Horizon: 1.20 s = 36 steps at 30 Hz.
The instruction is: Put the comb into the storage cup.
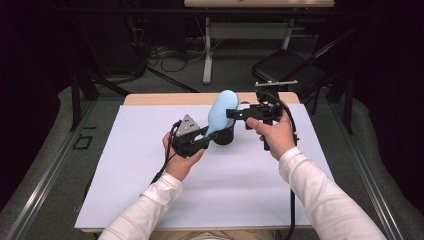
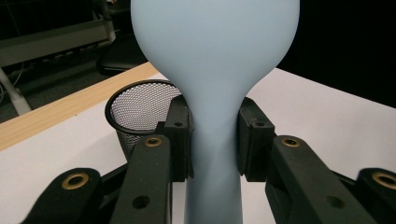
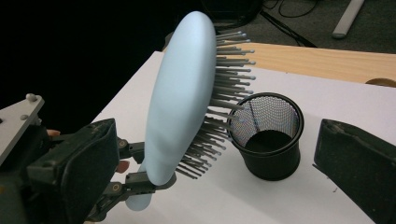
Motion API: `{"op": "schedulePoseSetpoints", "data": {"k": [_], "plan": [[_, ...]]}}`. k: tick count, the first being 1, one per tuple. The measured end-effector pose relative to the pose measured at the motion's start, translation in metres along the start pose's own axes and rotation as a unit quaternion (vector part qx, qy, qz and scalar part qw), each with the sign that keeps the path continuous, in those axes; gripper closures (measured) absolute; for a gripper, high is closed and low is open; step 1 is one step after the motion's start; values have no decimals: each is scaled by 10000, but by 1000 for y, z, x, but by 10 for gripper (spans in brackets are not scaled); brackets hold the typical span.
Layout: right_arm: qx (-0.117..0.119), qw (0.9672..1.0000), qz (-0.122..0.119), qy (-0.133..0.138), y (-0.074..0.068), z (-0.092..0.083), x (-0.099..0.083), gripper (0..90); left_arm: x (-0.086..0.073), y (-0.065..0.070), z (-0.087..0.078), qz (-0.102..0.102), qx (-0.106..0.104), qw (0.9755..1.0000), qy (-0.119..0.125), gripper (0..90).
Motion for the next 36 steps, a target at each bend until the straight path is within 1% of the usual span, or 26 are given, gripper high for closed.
{"op": "schedulePoseSetpoints", "data": {"k": [8, 10, 14, 22, 26, 36], "plan": [[67, 9999, 90, -29, 0, 4, 6, 0, -1, 2, 1, -24, -11, 10000, -1, 698], [74, 9999, 105, -53, -1, 5, 7, 0, -1, 2, 1, 2, -9, 10000, -12, 698], [75, 9999, 75, -70, -2, 8, 9, 7, -1, 2, 2, -3, -13, 10000, -21, 698], [93, 9999, 112, -60, -2, 13, 12, 34, -1, 3, 1, 16, -31, 10000, 4, 698], [165, 9996, 208, -78, -2, 16, 13, 53, -1, 3, 0, 18, -38, 10000, 2, 698], [318, 9991, 261, -85, -4, 21, 13, 101, -1, 4, 0, 22, -43, 10000, 0, 698]]}}
Point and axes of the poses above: each handheld gripper's, and its own axes: z roughly forward along the jaws, x roughly out of its top, y roughly to its right, the point moved 3 cm from there along z, roughly forward along the jaws, and after that the axes turned 3 degrees about z, right-handed, at the moved point
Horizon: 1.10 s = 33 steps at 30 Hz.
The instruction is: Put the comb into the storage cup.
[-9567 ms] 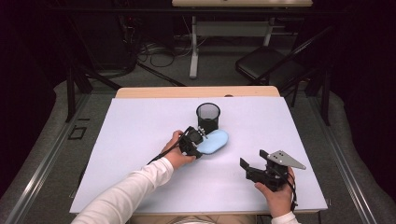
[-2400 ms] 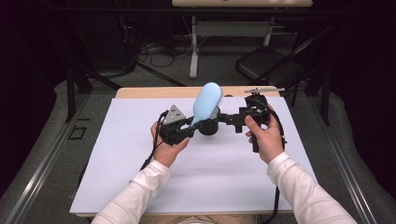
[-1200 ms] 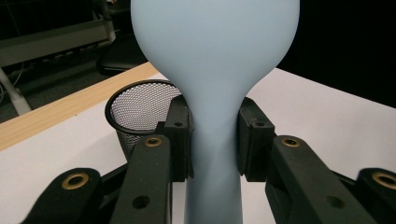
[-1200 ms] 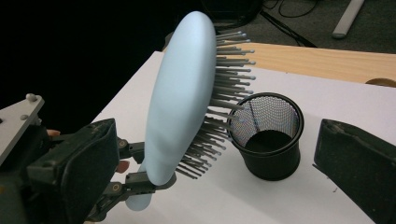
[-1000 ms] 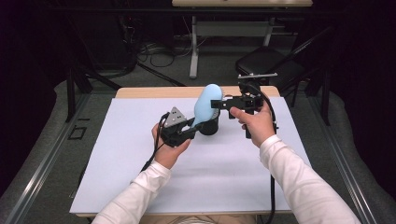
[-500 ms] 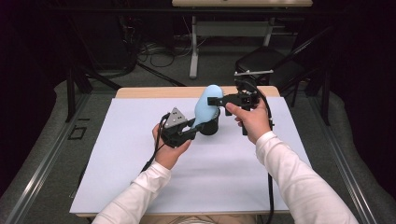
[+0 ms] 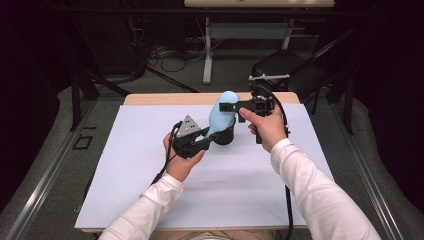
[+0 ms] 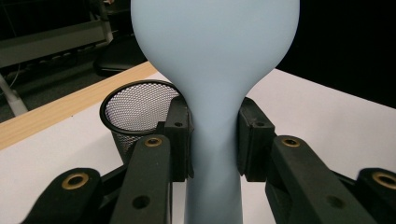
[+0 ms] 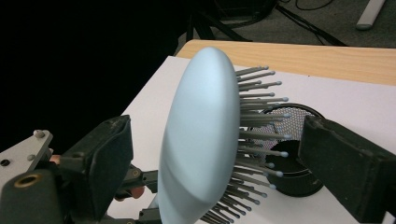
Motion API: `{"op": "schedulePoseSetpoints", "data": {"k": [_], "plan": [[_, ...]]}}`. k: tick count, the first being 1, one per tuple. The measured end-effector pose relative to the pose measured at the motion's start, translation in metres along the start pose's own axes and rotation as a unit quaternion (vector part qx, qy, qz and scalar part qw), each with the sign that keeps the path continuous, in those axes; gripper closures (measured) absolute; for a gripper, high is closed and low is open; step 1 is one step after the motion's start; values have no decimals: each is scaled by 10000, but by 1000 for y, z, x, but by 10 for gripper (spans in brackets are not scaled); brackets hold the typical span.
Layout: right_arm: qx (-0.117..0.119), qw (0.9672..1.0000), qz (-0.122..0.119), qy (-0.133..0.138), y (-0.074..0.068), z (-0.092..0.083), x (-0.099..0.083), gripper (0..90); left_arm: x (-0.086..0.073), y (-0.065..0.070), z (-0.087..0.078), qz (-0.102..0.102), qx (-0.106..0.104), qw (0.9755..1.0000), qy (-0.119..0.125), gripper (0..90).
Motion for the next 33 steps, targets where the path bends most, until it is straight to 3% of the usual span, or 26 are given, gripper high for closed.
{"op": "schedulePoseSetpoints", "data": {"k": [24, 33], "plan": [[204, 9997, 66, -75, -8, 7, -1, 146, -1, 0, 2, -17, 13, 10000, -24, 698], [196, 9997, 92, -77, -8, 8, -1, 211, -2, 0, 2, -47, 9, 10000, 9, 698]]}}
Point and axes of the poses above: each handheld gripper's, and its own axes: z roughly forward along the jaws, x roughly out of its top, y roughly to its right, the point moved 3 cm from there along z, roughly forward along the jaws, and after that the axes turned 3 degrees about z, right-handed, at the moved point
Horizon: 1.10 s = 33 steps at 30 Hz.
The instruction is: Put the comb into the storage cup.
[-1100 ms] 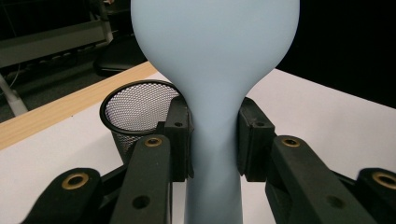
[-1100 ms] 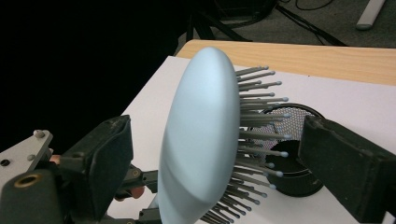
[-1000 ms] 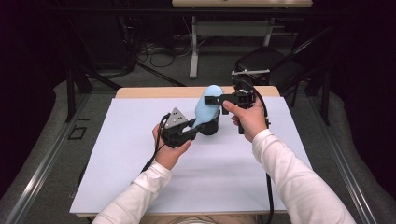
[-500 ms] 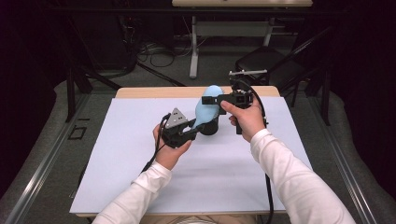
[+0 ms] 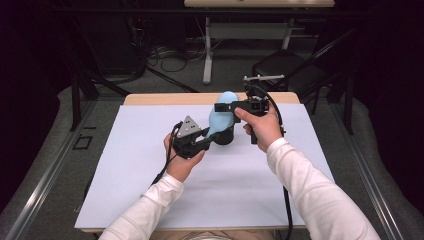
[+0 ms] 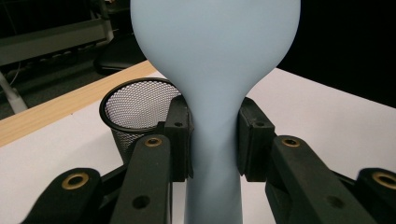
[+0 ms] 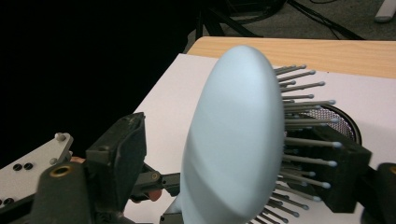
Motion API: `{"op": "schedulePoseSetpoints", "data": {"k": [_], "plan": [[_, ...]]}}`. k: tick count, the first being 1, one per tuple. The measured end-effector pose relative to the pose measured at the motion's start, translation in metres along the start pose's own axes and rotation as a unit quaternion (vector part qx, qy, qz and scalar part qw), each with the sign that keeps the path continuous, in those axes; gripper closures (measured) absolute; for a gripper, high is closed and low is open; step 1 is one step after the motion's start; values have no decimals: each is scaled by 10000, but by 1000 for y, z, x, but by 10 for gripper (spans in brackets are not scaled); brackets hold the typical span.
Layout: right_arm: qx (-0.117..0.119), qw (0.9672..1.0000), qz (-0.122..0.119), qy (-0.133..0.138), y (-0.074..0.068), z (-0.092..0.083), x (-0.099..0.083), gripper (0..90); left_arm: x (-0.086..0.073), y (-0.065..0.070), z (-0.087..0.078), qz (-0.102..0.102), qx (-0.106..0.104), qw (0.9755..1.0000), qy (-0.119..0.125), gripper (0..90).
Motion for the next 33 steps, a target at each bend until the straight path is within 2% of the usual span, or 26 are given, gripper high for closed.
{"op": "schedulePoseSetpoints", "data": {"k": [10, 19, 25, 33], "plan": [[-8, 9999, 112, 48, 4, -1, 1, 309, -1, 1, 1, 7, 0, 10000, -20, 698], [-40, 9995, 293, 107, 8, 1, 0, 351, -2, 2, 2, 41, 0, 10000, -59, 698], [25, 9990, 414, 183, 10, 0, 0, 386, -2, 2, 2, 41, 5, 10000, -61, 699], [-45, 9993, 345, 166, 12, 1, 0, 416, -3, 2, 3, 22, -11, 10000, -58, 699]]}}
Point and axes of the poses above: each handheld gripper's, and its own axes: z roughly forward along the jaws, x roughly out of its top, y roughly to its right, the point moved 3 cm from there along z, roughly forward along the jaws, and after that the axes turned 3 degrees about z, right-handed, at the moved point
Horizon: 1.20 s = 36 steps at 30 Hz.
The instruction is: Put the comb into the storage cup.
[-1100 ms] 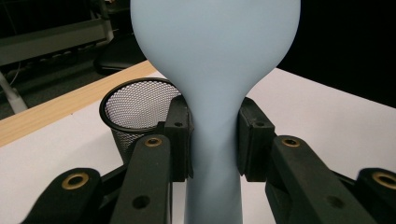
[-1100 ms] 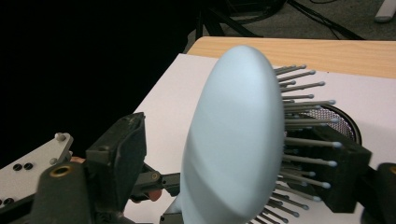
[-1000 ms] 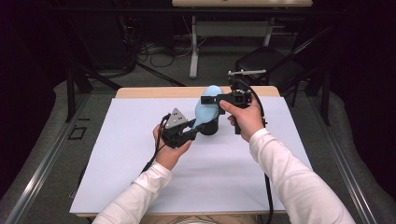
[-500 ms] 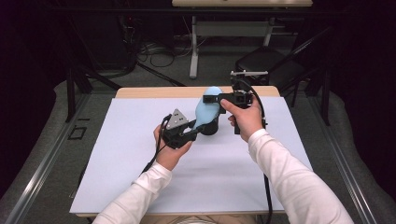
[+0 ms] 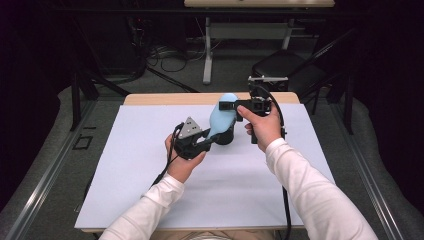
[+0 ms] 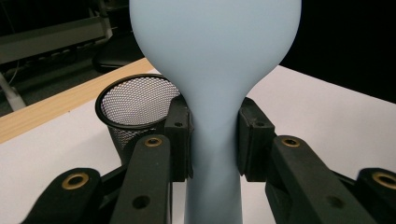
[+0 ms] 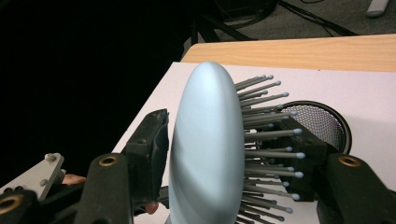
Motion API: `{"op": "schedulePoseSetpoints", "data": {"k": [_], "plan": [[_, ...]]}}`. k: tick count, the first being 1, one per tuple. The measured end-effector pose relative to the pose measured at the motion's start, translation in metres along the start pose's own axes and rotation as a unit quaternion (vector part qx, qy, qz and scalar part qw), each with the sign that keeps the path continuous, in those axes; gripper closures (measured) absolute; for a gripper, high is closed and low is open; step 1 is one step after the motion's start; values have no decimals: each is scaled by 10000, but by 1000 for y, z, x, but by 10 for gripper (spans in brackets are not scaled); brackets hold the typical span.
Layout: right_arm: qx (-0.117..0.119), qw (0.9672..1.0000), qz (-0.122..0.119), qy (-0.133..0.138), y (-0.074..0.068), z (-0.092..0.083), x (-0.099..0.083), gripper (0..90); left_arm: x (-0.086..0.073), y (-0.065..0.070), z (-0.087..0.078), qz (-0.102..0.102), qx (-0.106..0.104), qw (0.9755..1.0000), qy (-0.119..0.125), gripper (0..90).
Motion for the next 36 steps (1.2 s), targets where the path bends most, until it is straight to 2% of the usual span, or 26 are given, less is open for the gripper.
{"op": "schedulePoseSetpoints", "data": {"k": [4, 19, 26, 36], "plan": [[-85, 10000, -48, 6, 0, 1, 0, 418, 0, 1, 0, 17, -2, 10000, -10, 699], [-128, 9999, -72, 14, -2, 0, -1, 429, -1, 0, 1, 26, -17, 10000, -29, 699], [-19, 10000, 73, 62, 0, -2, -1, 451, -2, 0, 1, 27, -40, 10000, -25, 699], [152, 9997, 188, -40, 2, -5, -1, 474, -3, 2, 2, 58, -68, 10000, -28, 699]]}}
Point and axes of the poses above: each handheld gripper's, and its own axes: z roughly forward along the jaws, x roughly out of its top, y roughly to its right, the point moved 3 cm from there along z, roughly forward along the jaws, and after that the axes turned 3 degrees about z, right-handed, at the moved point
